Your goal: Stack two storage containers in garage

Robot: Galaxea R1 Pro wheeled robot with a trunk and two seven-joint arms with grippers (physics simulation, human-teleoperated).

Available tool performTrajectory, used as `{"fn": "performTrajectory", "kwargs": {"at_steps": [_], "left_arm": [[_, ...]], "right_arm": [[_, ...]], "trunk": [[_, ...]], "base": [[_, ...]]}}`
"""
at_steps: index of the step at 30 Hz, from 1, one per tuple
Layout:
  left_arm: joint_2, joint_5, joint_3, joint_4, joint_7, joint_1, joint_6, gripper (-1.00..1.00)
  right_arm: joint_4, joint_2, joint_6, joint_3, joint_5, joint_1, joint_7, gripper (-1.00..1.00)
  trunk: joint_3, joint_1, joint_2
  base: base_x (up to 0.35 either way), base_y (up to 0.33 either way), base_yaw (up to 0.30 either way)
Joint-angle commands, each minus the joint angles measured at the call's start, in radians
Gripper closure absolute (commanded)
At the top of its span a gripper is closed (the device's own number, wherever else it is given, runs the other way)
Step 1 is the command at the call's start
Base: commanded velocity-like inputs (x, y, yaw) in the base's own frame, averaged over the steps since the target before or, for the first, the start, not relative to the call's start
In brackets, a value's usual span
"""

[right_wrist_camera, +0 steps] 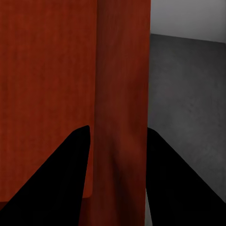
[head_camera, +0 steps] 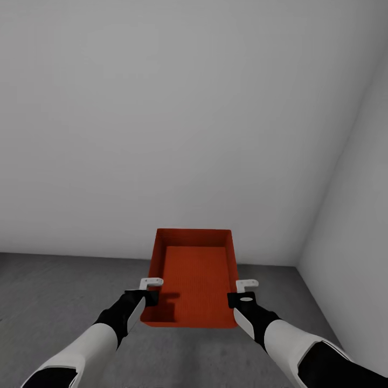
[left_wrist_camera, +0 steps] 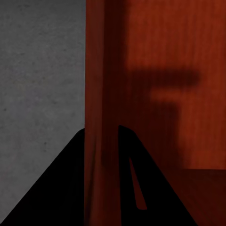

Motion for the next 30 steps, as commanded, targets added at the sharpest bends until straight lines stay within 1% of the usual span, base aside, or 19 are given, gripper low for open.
{"fn": "performTrajectory", "kwargs": {"at_steps": [1, 30], "left_arm": [[-0.008, 0.012, 0.001, 0.002, 0.008, 0.0, 0.006, 1.0], [-0.008, 0.012, 0.001, 0.003, 0.007, 0.0, 0.007, 1.0]], "right_arm": [[-0.004, 0.0, 0.004, -0.021, 0.033, -0.002, -0.015, 1.0], [-0.004, 0.0, 0.002, -0.021, 0.032, -0.002, -0.015, 1.0]], "trunk": [[-0.006, 0.004, -0.009], [-0.144, 0.115, -0.212]], "base": [[0.0, 0.0, 0.0], [0.0, 0.0, 0.0]]}}
